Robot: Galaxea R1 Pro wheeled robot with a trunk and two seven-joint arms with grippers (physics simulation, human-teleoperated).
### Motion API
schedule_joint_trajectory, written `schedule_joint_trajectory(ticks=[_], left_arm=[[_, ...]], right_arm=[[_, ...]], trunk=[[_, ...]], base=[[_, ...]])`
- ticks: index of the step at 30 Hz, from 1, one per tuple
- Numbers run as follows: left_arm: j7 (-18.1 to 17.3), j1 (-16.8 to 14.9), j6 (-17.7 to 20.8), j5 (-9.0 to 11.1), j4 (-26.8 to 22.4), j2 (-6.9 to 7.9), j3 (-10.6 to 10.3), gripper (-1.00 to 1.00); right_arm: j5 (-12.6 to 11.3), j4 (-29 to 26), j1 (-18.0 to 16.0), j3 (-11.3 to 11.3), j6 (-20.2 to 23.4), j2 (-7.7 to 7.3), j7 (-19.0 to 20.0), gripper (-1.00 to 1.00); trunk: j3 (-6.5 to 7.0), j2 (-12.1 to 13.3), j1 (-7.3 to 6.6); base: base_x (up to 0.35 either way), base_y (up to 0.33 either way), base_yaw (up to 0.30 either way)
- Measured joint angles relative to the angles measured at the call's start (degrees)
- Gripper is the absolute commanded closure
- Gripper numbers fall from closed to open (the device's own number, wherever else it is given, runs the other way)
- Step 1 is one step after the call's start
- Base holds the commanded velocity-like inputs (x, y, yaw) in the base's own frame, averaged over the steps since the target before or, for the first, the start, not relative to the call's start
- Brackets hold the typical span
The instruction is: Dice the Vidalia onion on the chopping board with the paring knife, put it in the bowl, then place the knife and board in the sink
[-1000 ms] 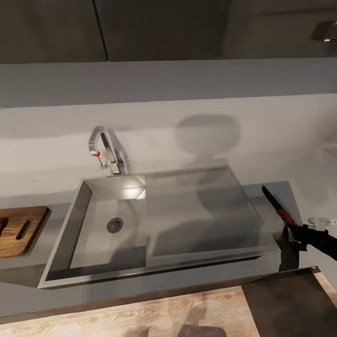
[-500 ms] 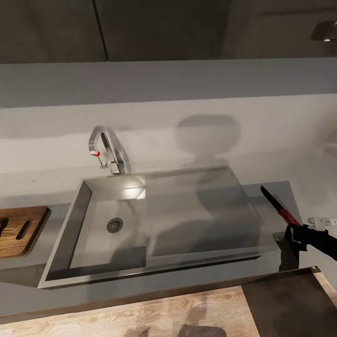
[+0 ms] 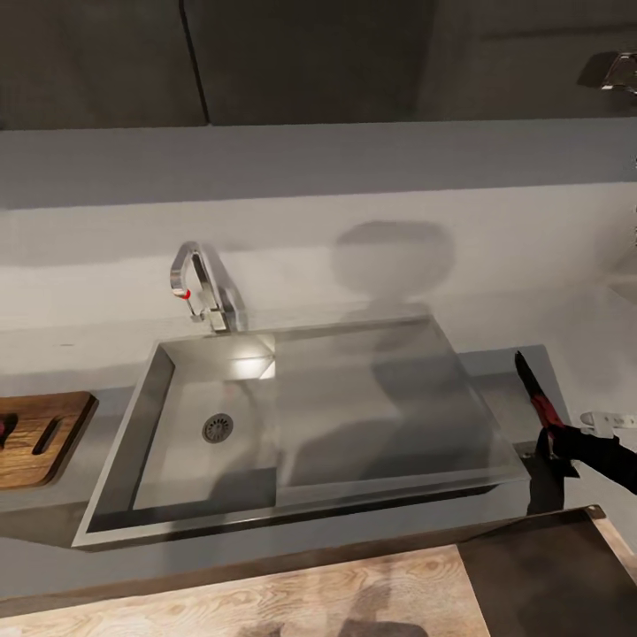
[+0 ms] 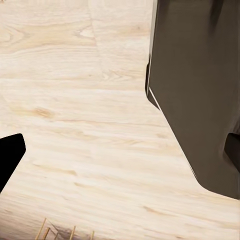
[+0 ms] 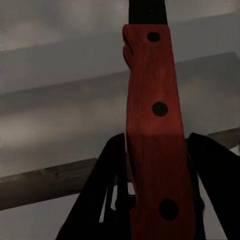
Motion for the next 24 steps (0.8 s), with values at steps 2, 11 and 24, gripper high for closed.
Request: schedule_joint_trajectory(ticks=[2,11,24], left_arm=[[0.0,0.0,0.0,0.0,0.0,0.0,0.0,-1.0],[0.0,0.0,0.0,0.0,-0.1,0.0,0.0,-1.0],[-0.1,0.0,-0.3,2.7,-0.1,-0.09,0.0,-1.0]], right_arm=[[0.0,0.0,0.0,0.0,0.0,0.0,0.0,1.0],[0.0,0.0,0.0,0.0,0.0,0.0,0.0,1.0],[-0.1,-0.1,0.0,0.0,-0.1,0.08,0.1,1.0]], trunk=[[0.18,0.0,0.0],[0.99,0.0,0.0],[2.17,0.0,0.01]], base=[[0.0,0.0,0.0],[0.0,0.0,0.0],[-0.017,0.059,0.0]])
